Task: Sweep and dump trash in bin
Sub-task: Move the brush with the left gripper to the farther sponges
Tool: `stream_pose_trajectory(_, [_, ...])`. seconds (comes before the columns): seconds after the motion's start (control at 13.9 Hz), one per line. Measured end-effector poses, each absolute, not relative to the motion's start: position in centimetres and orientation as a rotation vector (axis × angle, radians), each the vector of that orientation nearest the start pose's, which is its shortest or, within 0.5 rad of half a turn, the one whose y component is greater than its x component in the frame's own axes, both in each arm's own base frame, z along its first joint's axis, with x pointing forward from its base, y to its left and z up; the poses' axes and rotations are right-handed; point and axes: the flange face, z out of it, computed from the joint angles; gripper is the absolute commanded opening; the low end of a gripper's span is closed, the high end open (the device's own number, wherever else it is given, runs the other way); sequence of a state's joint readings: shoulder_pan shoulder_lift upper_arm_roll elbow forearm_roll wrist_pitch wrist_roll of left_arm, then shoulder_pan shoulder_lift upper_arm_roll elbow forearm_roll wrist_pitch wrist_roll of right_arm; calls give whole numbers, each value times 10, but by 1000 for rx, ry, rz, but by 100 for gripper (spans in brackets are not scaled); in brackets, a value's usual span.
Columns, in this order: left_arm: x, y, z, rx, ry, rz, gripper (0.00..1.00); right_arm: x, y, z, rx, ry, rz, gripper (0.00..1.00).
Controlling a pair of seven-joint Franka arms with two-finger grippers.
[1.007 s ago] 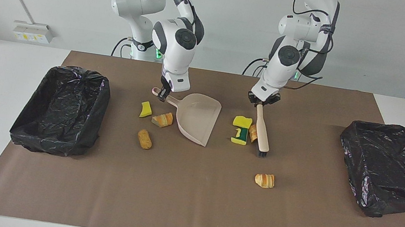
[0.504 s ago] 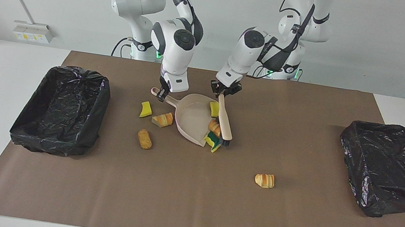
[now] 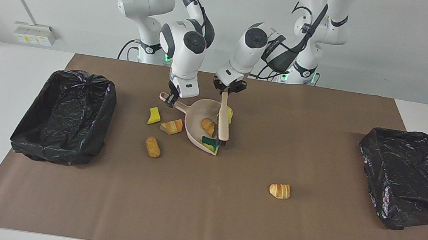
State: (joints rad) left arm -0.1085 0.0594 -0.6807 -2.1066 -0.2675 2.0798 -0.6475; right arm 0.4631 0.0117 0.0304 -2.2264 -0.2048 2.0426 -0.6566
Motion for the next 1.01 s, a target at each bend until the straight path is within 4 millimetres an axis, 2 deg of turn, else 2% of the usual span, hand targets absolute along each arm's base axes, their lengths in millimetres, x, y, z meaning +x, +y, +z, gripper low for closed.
stream_pose_trajectory(0.22, [423, -352, 422, -3240, 0, 376, 0, 450, 229, 354, -2649, -1934, 343, 0])
stream_pose_trajectory(0.5, [453, -312, 422, -3218, 124, 314, 0, 450, 229, 354, -2649, -1934, 343, 0])
stream_pose_trajectory(0.65, [478, -271, 418, -3189, 230, 270, 0, 450, 229, 354, -2648, -1933, 348, 0])
stream_pose_trajectory(0.86, [517, -196, 412, -3094, 395, 184, 0, 447, 227, 352, -2644, -1906, 391, 0])
stream_pose_trajectory(1.01, [541, -160, 401, -3043, 486, 117, 0, 446, 227, 352, -2643, -1893, 397, 0])
